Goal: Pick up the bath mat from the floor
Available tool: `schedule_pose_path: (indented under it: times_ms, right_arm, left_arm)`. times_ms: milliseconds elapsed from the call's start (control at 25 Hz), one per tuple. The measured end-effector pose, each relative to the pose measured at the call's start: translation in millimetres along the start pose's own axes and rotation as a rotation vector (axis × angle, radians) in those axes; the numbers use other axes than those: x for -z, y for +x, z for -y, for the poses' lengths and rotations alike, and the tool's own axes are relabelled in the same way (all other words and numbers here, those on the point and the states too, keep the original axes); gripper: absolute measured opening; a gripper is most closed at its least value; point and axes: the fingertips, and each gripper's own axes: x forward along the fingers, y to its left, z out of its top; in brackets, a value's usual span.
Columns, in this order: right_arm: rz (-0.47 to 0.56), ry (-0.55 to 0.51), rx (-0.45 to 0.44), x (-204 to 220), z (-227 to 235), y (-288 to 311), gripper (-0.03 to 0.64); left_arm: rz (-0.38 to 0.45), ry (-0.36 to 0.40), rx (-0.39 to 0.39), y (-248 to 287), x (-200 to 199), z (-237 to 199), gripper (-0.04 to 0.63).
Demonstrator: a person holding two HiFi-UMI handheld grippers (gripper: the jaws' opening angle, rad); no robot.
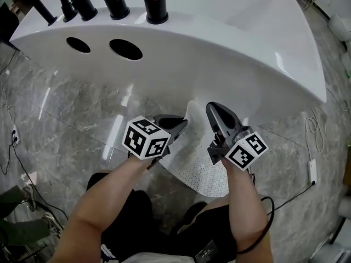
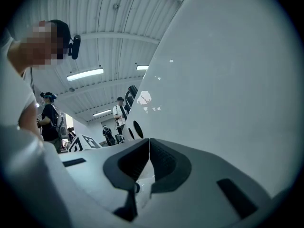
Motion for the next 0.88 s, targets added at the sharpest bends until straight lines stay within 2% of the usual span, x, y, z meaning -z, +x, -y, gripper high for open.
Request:
schedule_pose_path:
  times_ms: [240,640,880]
  right_arm:
    - [-0.010,-0.017,0.006,3.2,-4.6,-0.5,0.006]
    - [-0.004,-0.019,0.031,1.9,1.0,-0.4,0.006]
    - [0.017,-0.002,0.041,0.5,0.9,-1.0,0.006]
  left_arm:
    - [0.066,0.050,0.008,-4.4,-14.4,-1.7,0.012]
    - [0.195,0.173,0.049,-15.6,-39.9,8.8,0.012]
    - [0.231,0.187,0.060,-13.0,-39.9,6.5,0.012]
